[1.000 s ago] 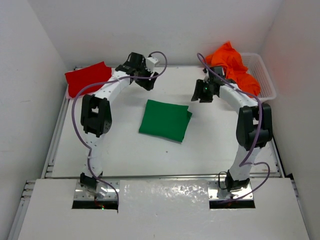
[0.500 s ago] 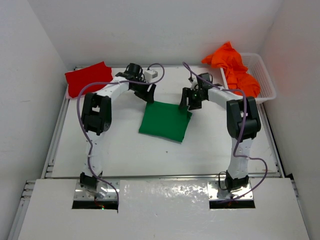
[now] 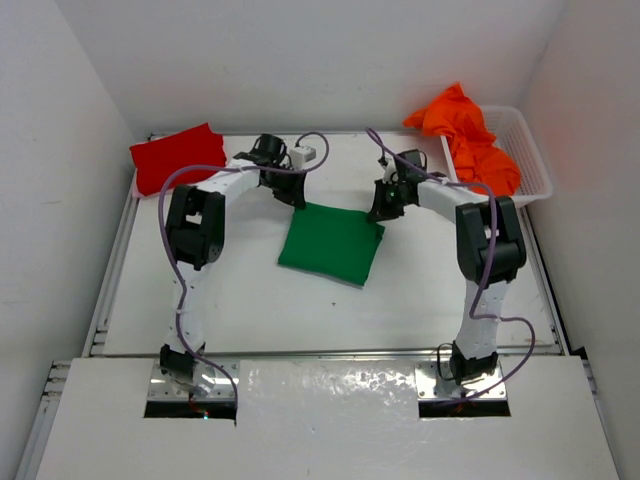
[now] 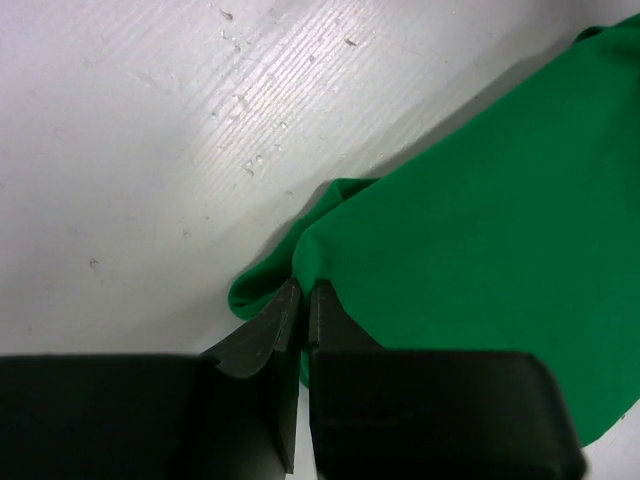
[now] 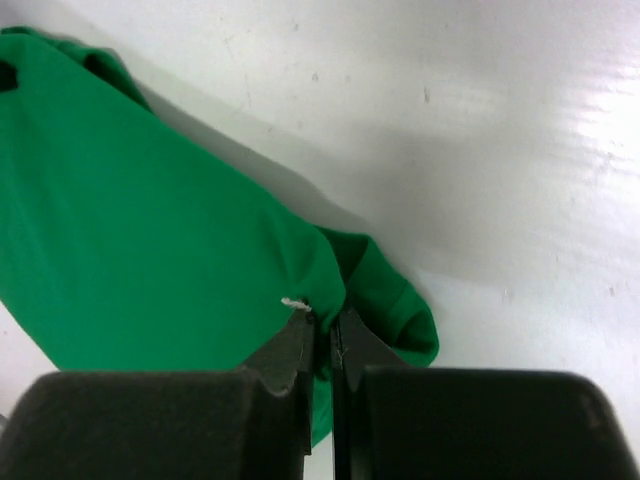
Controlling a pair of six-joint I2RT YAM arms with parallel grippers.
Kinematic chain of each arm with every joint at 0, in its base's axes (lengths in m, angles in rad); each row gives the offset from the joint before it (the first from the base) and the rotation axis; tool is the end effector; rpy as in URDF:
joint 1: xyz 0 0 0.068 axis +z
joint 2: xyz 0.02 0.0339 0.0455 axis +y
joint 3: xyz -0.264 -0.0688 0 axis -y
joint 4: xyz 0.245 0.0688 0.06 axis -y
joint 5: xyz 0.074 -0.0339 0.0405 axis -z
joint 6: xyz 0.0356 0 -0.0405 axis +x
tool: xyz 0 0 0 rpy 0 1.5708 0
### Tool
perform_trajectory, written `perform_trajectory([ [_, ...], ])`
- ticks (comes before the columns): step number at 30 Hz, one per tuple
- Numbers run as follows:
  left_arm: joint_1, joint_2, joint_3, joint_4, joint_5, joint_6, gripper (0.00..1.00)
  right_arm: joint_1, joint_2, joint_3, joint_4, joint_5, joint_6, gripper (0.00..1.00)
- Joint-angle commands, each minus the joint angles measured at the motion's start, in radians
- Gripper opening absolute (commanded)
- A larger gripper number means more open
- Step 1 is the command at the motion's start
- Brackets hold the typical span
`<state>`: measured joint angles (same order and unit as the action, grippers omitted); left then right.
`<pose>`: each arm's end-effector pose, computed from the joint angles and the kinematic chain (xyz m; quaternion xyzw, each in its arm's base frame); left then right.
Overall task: Fold and stack the t-shirts
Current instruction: Fold the long partially folded tshirt into a neat square
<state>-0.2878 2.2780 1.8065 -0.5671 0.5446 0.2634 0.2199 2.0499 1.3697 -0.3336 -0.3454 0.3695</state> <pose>0.4647 -0.1568 0.1664 0.3209 0.8749 -0.2626 0.2501 0.4138 0.1048 0.1491 0.0237 0.9480 0.2368 0.2112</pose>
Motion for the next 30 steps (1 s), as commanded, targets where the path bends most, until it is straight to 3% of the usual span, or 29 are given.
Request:
perform_trajectory([
  [1,-0.008,-0.095,-0.006,0.052,0.022,-0.016,0.00,0.016,-0.135,-0.059,0.059,0.075,-0.029,0.03],
  [15,-0.088,-0.187,-0.049,0.073,0.002,0.011,0.00,0.029,-0.333,-0.230,0.080,0.218,0.034,0.00],
  [20,-0.105,-0.144,-0.032,0.110,-0.032,-0.001,0.00,0.013,-0.290,-0.247,0.059,0.241,0.085,0.00],
  [24,-0.120,-0.095,-0.036,0.141,-0.096,0.000,0.01,0.001,-0.283,-0.268,0.080,0.344,0.147,0.00],
  [25,-0.120,-0.086,-0.033,0.147,-0.107,-0.004,0.05,0.001,-0.278,-0.271,0.082,0.344,0.158,0.00],
  [27,-0.122,-0.051,-0.024,0.162,-0.141,-0.015,0.23,-0.001,-0.248,-0.262,0.068,0.370,0.158,0.02],
  [30,-0.120,-0.003,0.025,0.154,-0.246,-0.039,0.43,-0.001,-0.191,-0.210,-0.003,0.425,0.141,0.19],
])
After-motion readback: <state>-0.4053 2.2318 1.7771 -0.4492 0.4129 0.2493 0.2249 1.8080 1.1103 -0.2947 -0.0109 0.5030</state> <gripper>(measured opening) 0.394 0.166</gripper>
